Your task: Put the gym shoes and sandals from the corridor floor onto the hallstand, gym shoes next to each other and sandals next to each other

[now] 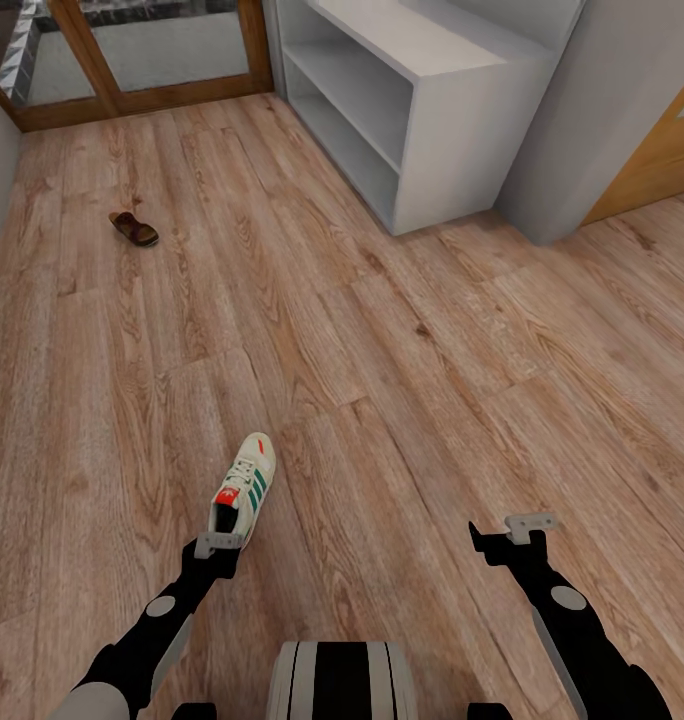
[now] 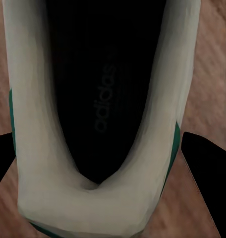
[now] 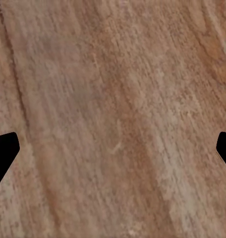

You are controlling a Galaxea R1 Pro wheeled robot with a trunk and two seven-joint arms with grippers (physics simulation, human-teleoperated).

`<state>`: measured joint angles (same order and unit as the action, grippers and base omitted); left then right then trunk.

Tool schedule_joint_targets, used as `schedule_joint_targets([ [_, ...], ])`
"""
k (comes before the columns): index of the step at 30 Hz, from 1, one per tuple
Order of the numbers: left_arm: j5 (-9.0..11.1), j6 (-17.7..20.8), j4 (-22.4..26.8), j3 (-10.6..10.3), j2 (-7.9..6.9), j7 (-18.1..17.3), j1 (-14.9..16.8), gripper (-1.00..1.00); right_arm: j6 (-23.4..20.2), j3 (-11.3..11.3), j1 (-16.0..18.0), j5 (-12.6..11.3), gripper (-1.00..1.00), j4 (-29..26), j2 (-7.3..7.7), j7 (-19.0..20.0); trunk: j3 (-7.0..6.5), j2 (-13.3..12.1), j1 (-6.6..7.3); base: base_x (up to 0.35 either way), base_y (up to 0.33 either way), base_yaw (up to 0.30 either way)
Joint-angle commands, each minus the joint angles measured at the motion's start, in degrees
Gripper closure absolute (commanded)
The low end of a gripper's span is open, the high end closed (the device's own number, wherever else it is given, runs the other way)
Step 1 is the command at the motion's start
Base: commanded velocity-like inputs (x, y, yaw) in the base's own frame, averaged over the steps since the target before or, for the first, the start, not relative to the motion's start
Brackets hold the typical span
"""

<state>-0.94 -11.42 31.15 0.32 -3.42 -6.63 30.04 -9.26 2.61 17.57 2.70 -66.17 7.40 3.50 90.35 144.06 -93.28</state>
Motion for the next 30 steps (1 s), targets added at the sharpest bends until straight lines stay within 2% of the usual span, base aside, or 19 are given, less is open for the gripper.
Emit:
schedule_joint_targets([
  [1,-0.1,-0.2,0.0,0.0,-0.01,-0.1,0.0,1.0,-0.3,0.1,0.0,0.3,-1.0,-0.1,-0.02,0.4,-0.2,0.0,0.03,0.0,0.0,0.0],
  [7,-0.1,-0.2,0.0,0.0,-0.01,-0.1,0.0,1.0,-0.3,0.1,0.0,0.3,-1.0,-0.1,-0.02,0.4,-1.53,-0.1,0.19,0.0,0.0,0.0],
  [26,-0.1,-0.2,0.0,0.0,-0.01,-0.1,-0.1,1.0,-0.2,0.0,0.0,0.5,-1.0,0.0,-0.02,0.4,-1.53,-0.1,0.19,0.0,0.0,0.0],
  [30,-0.1,-0.2,0.0,0.1,-0.01,-0.1,0.0,1.0,-0.2,0.0,0.0,0.5,-1.0,0.0,-0.02,0.4,-2.41,-0.1,0.29,0.0,0.0,0.0],
])
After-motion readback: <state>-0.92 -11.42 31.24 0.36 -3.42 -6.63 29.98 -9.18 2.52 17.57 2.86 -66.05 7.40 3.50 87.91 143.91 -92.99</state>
